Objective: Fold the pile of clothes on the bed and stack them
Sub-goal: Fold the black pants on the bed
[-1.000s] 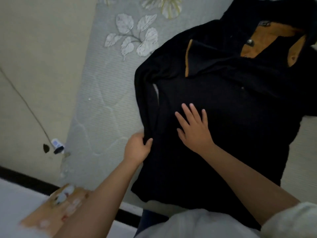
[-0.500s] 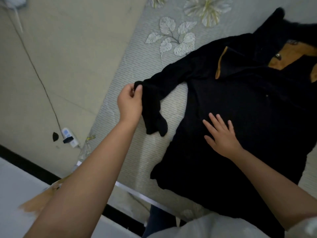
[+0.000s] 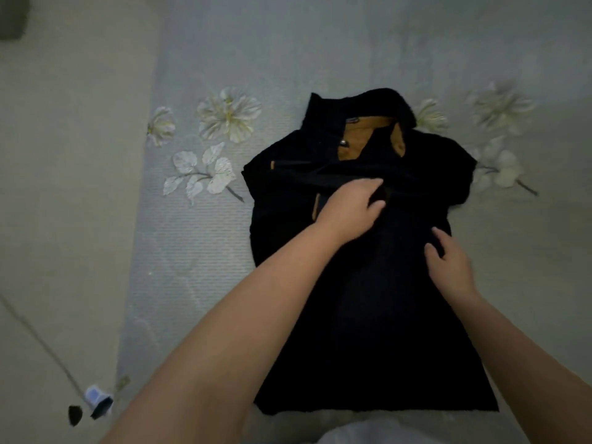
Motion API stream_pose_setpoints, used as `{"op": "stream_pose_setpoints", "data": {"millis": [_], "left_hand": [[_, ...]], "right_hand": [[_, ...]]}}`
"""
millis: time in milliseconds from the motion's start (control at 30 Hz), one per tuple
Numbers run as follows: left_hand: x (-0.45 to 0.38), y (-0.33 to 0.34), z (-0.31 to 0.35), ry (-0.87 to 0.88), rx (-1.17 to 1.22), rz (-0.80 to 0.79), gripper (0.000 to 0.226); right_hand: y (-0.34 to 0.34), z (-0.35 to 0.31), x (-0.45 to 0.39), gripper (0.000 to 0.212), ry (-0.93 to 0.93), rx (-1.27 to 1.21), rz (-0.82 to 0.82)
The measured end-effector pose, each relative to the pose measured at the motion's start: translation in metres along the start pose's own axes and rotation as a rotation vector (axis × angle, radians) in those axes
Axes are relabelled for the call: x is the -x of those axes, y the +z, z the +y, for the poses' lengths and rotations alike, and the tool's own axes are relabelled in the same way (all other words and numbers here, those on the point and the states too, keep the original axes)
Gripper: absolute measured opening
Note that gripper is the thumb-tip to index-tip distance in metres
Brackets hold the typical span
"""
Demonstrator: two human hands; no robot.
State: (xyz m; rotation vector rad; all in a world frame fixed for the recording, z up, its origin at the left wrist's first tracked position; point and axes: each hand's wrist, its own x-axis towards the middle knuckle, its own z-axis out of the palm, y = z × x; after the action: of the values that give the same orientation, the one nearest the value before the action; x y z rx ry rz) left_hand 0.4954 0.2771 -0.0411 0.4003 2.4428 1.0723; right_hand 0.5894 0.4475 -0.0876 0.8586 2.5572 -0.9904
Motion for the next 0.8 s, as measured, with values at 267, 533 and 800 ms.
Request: {"op": "stream_pose_setpoints", "data": {"millis": [267, 533, 800], "left_hand": [[0.024, -0.01, -0.092, -0.319, -0.07, 0.253, 0.031], [0.014, -0.026, -0.111, -0.403, -0.074, 0.225, 0.033], [-0.047, -0.034, -0.125, -0.298, -0.614, 0.035, 0.047]], "right_hand": [[0.036, -0.009, -0.004, 0.041, -0.322, 0.106, -0.135], [0.095, -0.068, -0.05, 0.068, -0.63, 0.439, -0.334], [0.015, -0.05, -0.083, 0.027, -0.862, 0.408, -0.495]]}}
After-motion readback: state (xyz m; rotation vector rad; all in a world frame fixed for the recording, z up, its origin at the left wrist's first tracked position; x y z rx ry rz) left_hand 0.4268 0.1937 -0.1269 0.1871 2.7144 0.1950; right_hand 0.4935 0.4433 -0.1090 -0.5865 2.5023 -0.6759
